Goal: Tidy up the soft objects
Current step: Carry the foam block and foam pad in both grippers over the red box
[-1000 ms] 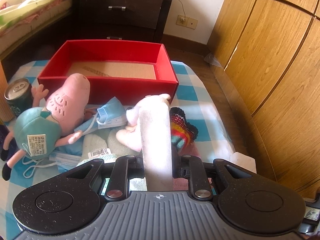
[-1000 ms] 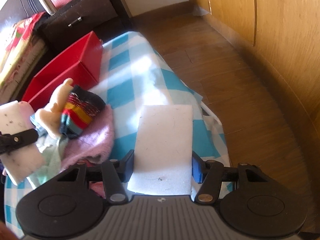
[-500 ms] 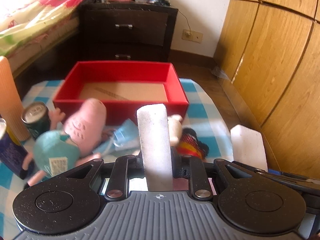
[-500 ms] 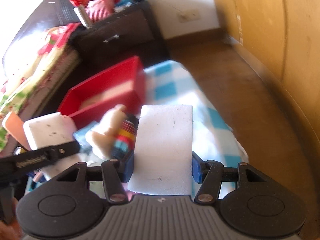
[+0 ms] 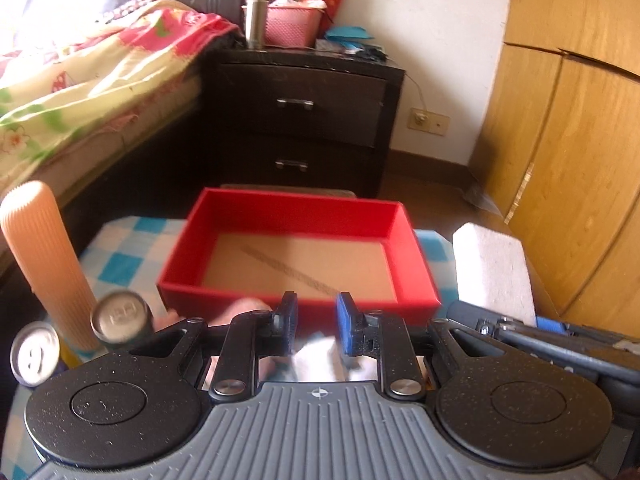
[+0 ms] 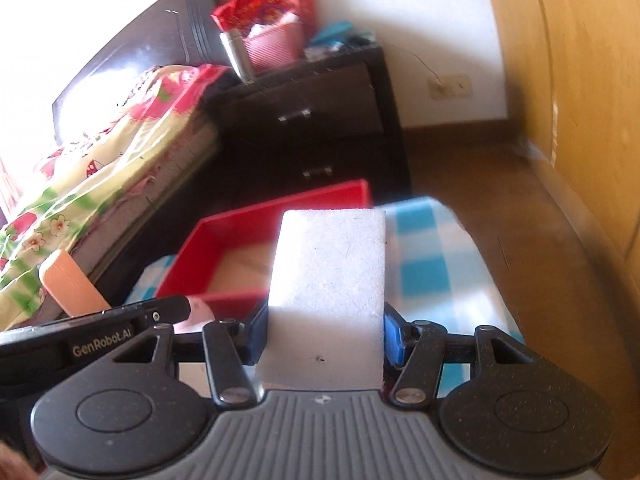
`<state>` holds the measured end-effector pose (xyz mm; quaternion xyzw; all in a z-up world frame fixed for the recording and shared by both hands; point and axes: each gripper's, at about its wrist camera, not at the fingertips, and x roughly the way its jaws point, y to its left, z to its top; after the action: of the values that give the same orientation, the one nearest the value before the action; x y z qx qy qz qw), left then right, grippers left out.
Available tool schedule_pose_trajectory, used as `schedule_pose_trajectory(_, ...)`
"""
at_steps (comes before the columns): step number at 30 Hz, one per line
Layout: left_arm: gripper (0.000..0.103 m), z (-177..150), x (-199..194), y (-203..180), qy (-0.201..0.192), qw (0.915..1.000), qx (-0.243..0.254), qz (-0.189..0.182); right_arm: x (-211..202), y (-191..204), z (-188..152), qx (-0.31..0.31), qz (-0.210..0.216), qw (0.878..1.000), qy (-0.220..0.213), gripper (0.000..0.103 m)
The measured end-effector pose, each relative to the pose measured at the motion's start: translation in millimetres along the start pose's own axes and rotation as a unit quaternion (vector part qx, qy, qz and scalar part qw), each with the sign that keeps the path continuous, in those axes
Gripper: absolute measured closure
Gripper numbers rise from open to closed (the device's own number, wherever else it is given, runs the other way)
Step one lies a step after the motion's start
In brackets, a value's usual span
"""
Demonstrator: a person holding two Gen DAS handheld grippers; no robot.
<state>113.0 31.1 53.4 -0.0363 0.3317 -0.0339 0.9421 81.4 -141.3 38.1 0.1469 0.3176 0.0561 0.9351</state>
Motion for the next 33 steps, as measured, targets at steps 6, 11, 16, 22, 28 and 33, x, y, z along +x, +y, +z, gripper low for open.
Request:
schedule_pose_trajectory(6, 0.082, 28.7, 35.7, 18.5, -0.004, 0.9995, -0.023, 0.019, 48.1, 10.3, 30.7, 0.002, 0.007, 1.0, 0.003, 0.069)
schedule_pose_trajectory(11, 0.081, 42.9, 55.8, 38.6, 0.023, 0.9988, -0.042, 0.013, 84.5, 14.7, 47.0, -0.008, 0.002, 1.0, 0.008, 0.07)
schedule_pose_trajectory(16, 0.056, -11.0, 28.9, 56.6, 0.117, 0.991, -0.063, -0.02, 101.1, 10.4, 50.8, 0.002, 0.004, 1.0, 0.02, 0.069)
schedule_pose_trajectory(22, 0.044, -41.2, 48.9, 38.7, 0.159, 0.9835, -0.085, -0.003, 108.9, 17.3, 39.6, -0.015, 0.006, 0.999, 0.043, 0.07)
schedule_pose_trajectory(28, 0.08, -42.6, 48.8, 30.3, 0.168, 0.9822, -0.084, -0.013, 99.7, 12.5, 34.8, -0.014, 0.01, 0.999, 0.05, 0.069)
schedule_pose_trajectory(33, 0.08, -20.8, 21.4, 29.2, 0.116, 0.9901, -0.078, -0.01, 92.8, 8.3, 41.1, -0.008, 0.017, 0.999, 0.041, 0.069)
